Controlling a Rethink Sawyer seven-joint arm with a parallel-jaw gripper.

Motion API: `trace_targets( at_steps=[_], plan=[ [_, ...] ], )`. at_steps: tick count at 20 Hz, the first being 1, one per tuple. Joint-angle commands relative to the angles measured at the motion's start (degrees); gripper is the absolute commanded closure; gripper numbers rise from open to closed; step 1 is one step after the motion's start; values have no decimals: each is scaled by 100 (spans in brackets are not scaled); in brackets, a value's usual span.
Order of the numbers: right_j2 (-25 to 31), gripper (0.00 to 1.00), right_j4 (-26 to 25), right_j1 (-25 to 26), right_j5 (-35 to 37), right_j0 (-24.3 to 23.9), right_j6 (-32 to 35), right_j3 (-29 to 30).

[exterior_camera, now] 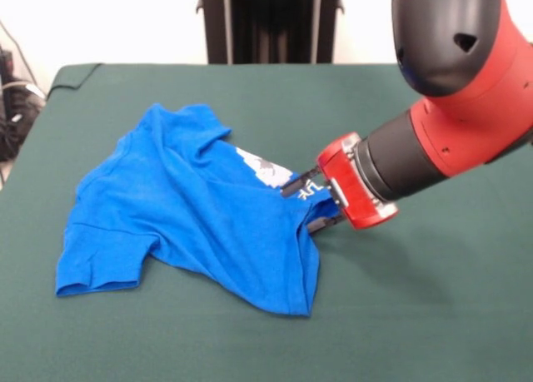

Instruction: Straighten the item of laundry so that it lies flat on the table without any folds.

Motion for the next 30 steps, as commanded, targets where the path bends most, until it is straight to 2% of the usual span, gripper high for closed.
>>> trace_targets(
  at_steps=[1,17,24,30],
  plan=[
    [204,0,31,-53,73,-28,796,256],
    [-79,0,-33,-128,765,-108,379,-331],
    [-154,0,-31,7,819,-57,475,-337],
    [-148,0,-61,161,595,44,807,-1]
  ],
)
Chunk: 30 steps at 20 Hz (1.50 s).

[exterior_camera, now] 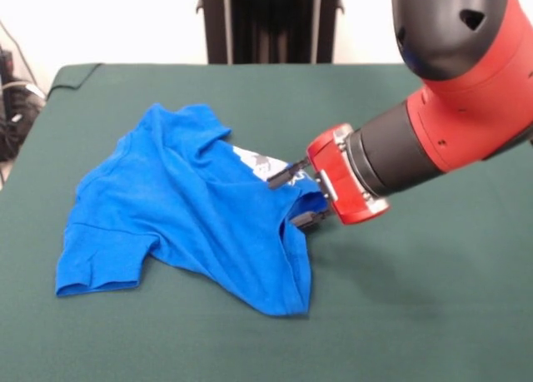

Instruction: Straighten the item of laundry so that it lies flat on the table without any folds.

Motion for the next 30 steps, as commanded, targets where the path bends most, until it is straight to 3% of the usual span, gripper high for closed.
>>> trace_targets(
  at_steps=[1,15,23,30],
  plan=[
    [192,0,-13,149,305,129,846,299],
    [688,0,272,285,-362,-91,993,765],
    [768,0,378,470,18,-145,884,775],
    [1758,0,1140,300,358,-607,252,1139]
  ],
)
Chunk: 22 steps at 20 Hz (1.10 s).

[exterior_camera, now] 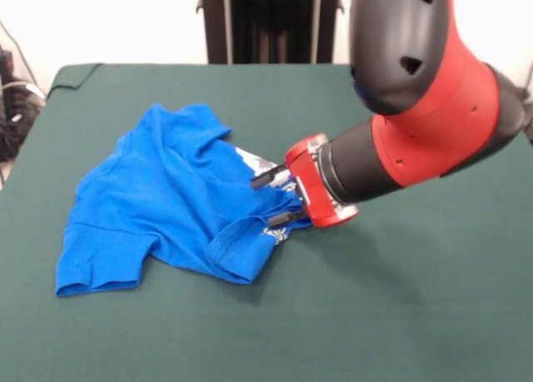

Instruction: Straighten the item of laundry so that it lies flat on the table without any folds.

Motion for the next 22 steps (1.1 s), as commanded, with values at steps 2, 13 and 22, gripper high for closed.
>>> trace_targets(
  at_steps=[2,13,22],
  plan=[
    [1871,0,1226,27,596,-555,65,1021],
    [2469,0,1692,-245,1797,-896,-231,1164],
    [2443,0,1474,-368,1842,-768,14,1098]
  ],
)
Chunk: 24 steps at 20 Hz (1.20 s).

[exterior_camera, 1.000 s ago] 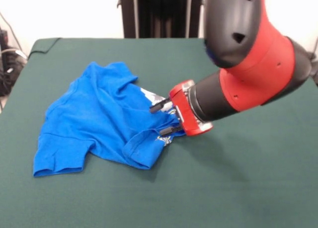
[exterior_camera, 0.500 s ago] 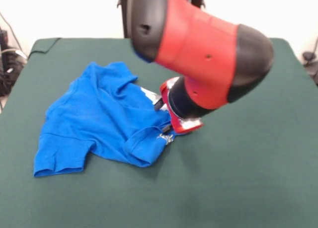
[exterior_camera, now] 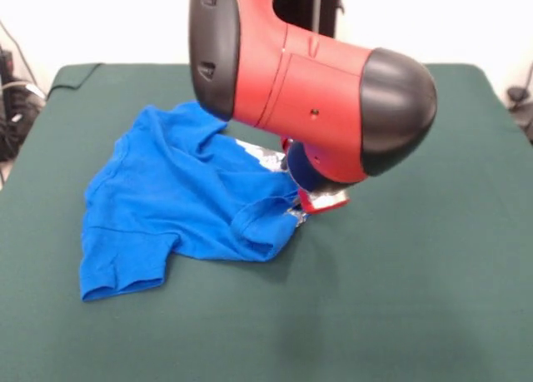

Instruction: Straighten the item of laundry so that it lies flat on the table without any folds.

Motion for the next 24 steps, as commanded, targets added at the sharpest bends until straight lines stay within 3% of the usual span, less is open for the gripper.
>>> trace_targets(
  at_steps=[1,7,11,17,24],
  plan=[
    [991,0,219,230,601,336,24,728],
    [797,0,-36,261,355,485,61,577],
    [603,0,-298,288,-459,657,347,627],
    [-74,0,-939,578,-1555,1161,1432,447],
    [-1006,0,-1438,1267,-1587,1701,2795,-128]
  ],
)
